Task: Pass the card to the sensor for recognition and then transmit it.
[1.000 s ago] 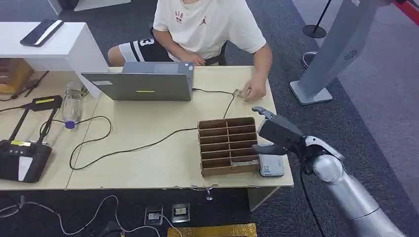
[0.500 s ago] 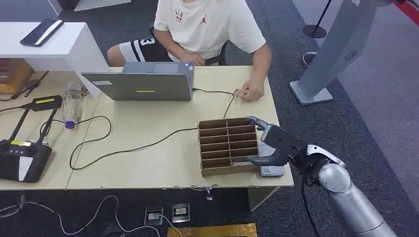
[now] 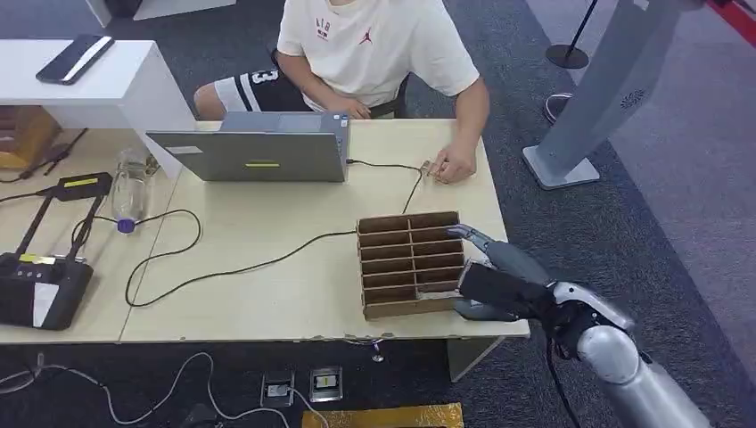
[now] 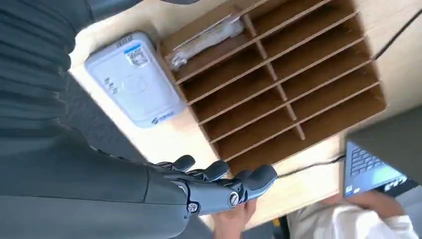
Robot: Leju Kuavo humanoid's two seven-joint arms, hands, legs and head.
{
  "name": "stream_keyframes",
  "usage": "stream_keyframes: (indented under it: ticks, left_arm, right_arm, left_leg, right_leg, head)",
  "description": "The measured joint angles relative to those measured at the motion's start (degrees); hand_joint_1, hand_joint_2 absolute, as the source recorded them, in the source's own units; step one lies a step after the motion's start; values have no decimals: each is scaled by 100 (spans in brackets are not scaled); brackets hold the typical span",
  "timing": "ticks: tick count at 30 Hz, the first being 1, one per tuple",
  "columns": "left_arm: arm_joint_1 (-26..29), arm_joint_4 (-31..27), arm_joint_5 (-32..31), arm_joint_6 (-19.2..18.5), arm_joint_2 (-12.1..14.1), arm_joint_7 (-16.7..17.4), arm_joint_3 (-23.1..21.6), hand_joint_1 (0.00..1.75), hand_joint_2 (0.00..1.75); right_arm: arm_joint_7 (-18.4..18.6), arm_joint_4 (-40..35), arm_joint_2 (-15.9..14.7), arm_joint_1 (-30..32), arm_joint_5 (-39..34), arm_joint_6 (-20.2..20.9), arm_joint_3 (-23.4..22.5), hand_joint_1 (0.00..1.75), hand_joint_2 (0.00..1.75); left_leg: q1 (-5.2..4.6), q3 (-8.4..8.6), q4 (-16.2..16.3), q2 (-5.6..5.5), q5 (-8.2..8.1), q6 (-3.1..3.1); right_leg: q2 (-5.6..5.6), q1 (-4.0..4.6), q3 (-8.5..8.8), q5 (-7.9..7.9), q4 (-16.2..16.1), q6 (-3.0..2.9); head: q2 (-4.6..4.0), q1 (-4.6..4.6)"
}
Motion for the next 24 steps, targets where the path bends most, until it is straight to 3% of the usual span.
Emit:
stream_keyframes:
  ticks: [5, 10, 16, 24]
  left_arm:
    - [-13, 0, -2, 55, -9, 7, 0, 0, 0]
    - [-26, 0, 18, 85, -20, 7, 2, 0, 0]
    - [-30, 0, 90, 159, -48, 7, 52, 0, 0]
    - [-29, 0, 103, 159, -94, 7, 138, 0, 0]
  right_arm:
    - [-77, -63, -61, 115, 1952, -638, 260, 0, 175]
    - [-94, -57, -72, 245, 2988, -1136, 577, 0, 175]
    - [-170, -9, -61, 296, 3642, -1660, 887, 0, 175]
    - [-306, 219, -17, 355, 3586, -1774, 1161, 0, 175]
  left_leg:
    - [0, 0, 0, 0, 0, 0]
    - [0, 0, 0, 0, 0, 0]
    - [0, -2, -1, 0, 0, 0]
    - [0, -2, -1, 0, 0, 0]
  right_leg:
    - [0, 0, 1, 0, 0, 0]
    - [0, 0, 0, 0, 0, 0]
    - [0, 0, 0, -3, 0, -1]
    - [0, 0, 0, -3, 0, -1]
  head:
    - [0, 0]
    - [0, -2]
    - [0, 0]
    - [0, -2]
